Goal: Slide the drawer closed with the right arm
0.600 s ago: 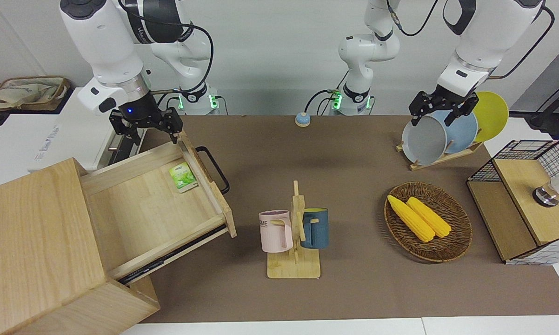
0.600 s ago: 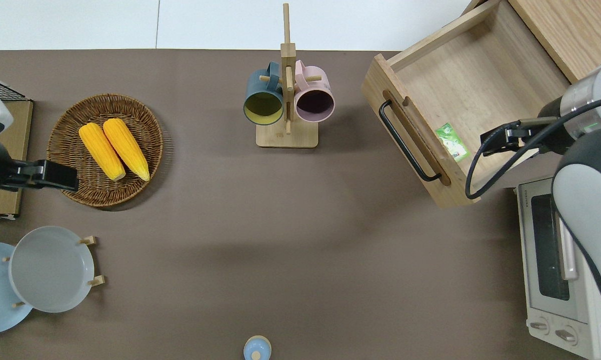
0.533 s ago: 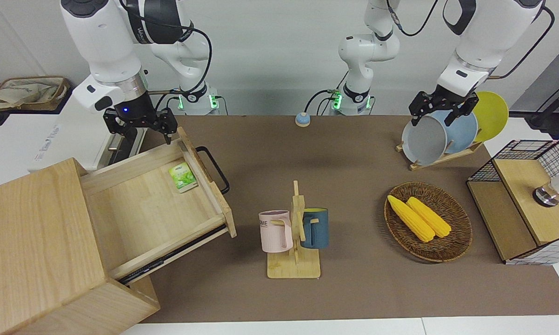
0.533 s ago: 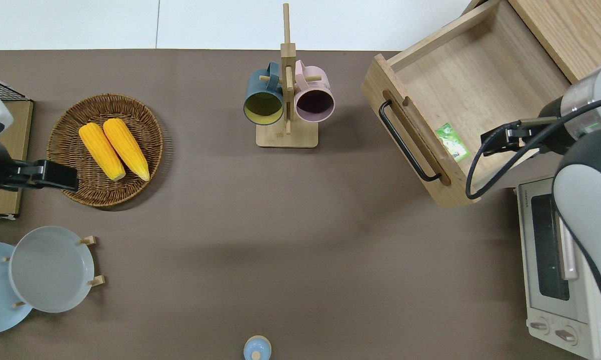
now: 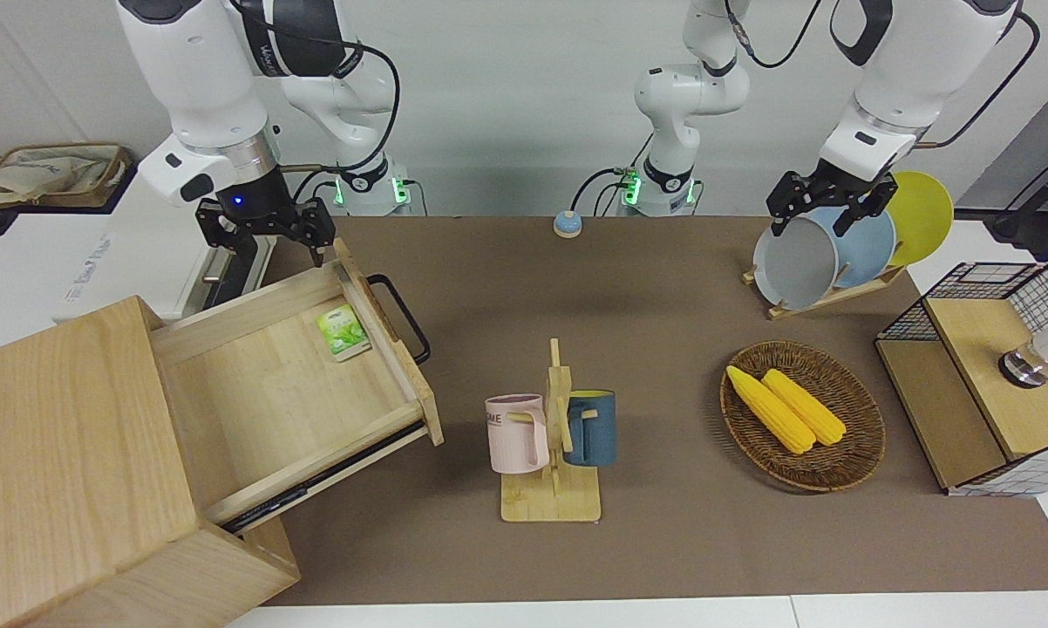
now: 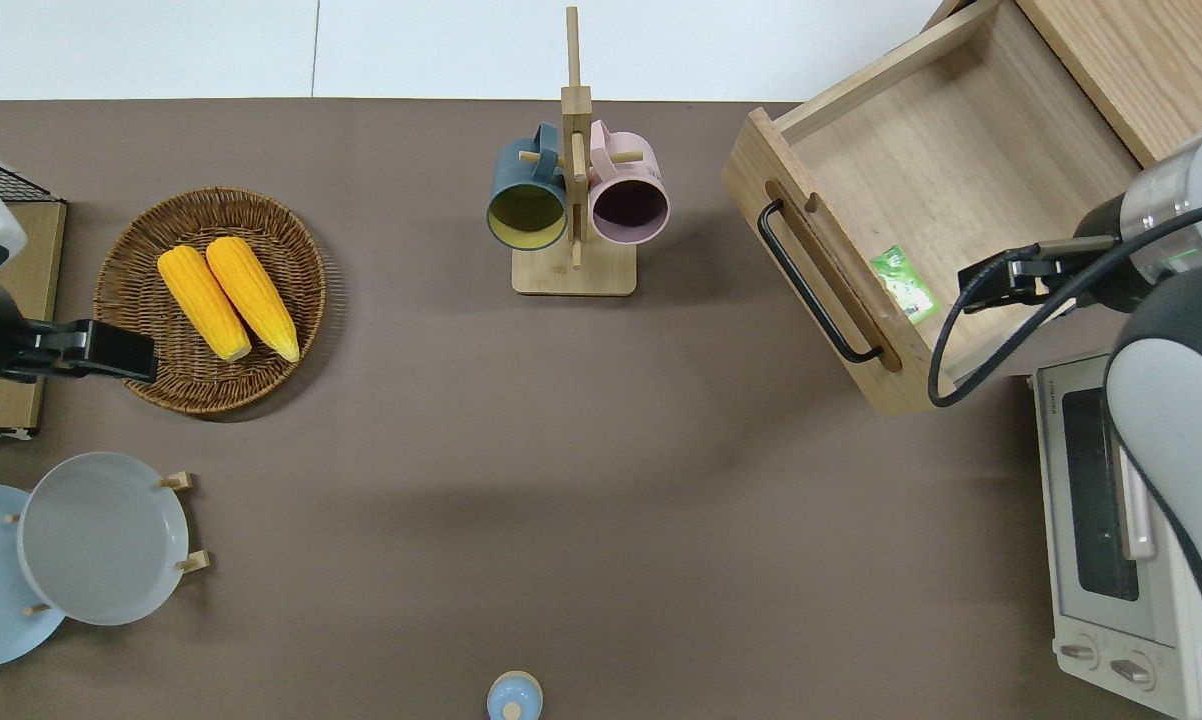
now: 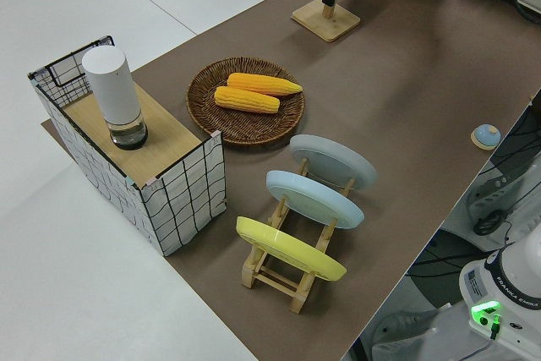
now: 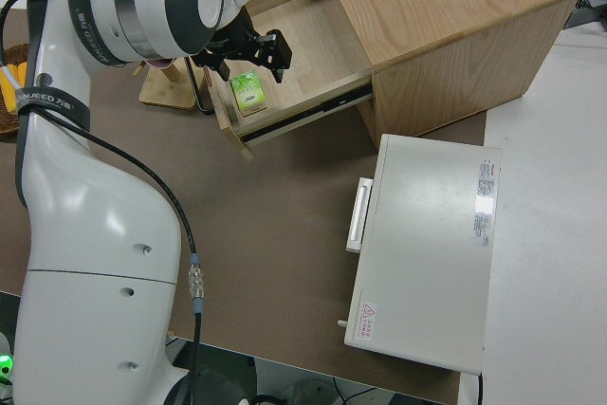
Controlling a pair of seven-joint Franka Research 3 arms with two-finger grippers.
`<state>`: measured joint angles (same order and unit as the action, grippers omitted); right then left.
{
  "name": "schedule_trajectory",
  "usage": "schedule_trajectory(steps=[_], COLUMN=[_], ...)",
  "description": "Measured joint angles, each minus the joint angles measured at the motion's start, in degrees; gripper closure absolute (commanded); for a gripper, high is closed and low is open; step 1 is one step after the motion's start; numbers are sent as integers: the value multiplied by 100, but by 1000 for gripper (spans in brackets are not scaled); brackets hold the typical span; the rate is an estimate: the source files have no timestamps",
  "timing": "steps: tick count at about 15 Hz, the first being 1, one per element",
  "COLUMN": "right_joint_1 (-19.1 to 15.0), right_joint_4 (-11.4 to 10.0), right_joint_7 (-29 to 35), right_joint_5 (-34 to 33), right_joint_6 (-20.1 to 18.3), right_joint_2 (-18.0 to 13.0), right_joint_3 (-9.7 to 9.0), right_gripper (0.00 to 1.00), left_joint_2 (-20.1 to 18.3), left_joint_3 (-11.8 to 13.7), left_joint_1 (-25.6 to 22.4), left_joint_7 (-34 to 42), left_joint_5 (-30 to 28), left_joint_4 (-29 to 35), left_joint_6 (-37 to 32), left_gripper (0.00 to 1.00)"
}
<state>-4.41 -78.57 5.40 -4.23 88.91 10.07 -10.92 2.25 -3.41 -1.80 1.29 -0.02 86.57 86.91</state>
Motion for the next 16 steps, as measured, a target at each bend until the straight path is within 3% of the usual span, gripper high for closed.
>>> schedule_trajectory(steps=[3,4,13,16], right_joint_1=[0,0,-57,-56], right_joint_4=[0,0,3,18], right_joint_7=[0,0,0,0], right_joint_5=[2,5,102,111], right_joint_6=[-67,-110,-136,-155], right_joint_2=[0,0,-11,-157], right_joint_3=[0,0,5,1], right_gripper=[894,999,1000,1000], left_joint_2=[0,0,0,0], left_joint_3=[0,0,0,0], left_joint_1=[0,0,0,0], left_joint_7=[0,0,0,0], left_joint_5=[0,0,0,0], left_joint_4=[0,0,0,0], left_joint_6=[0,0,0,0], left_gripper=[7,7,7,7])
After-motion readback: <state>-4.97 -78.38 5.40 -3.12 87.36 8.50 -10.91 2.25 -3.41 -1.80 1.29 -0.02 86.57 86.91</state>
